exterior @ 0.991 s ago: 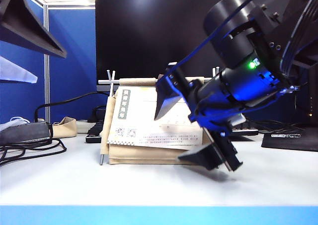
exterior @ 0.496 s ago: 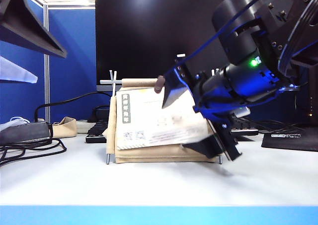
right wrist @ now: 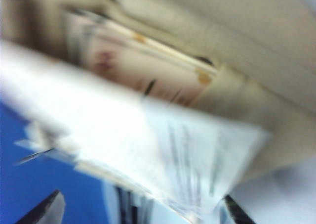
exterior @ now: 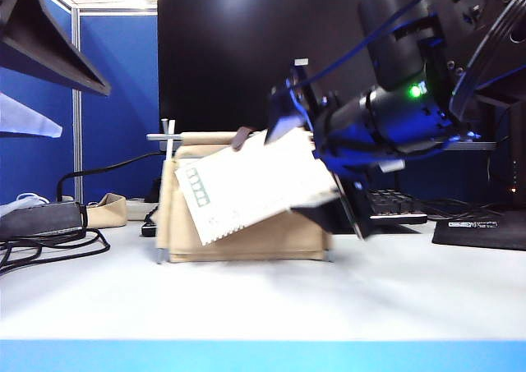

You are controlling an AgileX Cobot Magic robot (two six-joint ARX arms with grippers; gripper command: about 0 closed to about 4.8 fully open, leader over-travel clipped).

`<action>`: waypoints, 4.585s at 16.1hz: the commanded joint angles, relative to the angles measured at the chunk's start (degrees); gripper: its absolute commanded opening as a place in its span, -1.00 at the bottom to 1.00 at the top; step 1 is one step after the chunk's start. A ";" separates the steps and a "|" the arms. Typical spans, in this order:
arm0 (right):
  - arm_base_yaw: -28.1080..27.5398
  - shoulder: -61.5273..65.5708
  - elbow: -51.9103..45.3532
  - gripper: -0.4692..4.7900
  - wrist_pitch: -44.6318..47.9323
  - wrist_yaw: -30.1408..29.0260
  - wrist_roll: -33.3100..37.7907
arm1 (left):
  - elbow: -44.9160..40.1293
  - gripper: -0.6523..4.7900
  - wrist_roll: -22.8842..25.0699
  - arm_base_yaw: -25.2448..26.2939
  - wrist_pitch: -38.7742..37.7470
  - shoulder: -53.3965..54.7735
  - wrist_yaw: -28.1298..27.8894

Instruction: Turn one page of the calendar.

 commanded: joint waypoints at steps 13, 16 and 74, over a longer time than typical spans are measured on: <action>2.19 -0.26 0.22 -0.02 20.52 -7.91 -4.24 | 0.17 0.73 0.07 -0.04 0.57 -0.11 -0.26; 4.37 -0.24 2.62 -0.04 15.32 -7.39 -4.26 | 0.17 0.73 0.07 -0.02 0.59 -0.11 -0.26; -17.46 -17.46 28.89 -0.52 -28.96 -22.36 -58.80 | 0.22 -0.59 7.13 -4.42 -2.03 -13.31 -9.01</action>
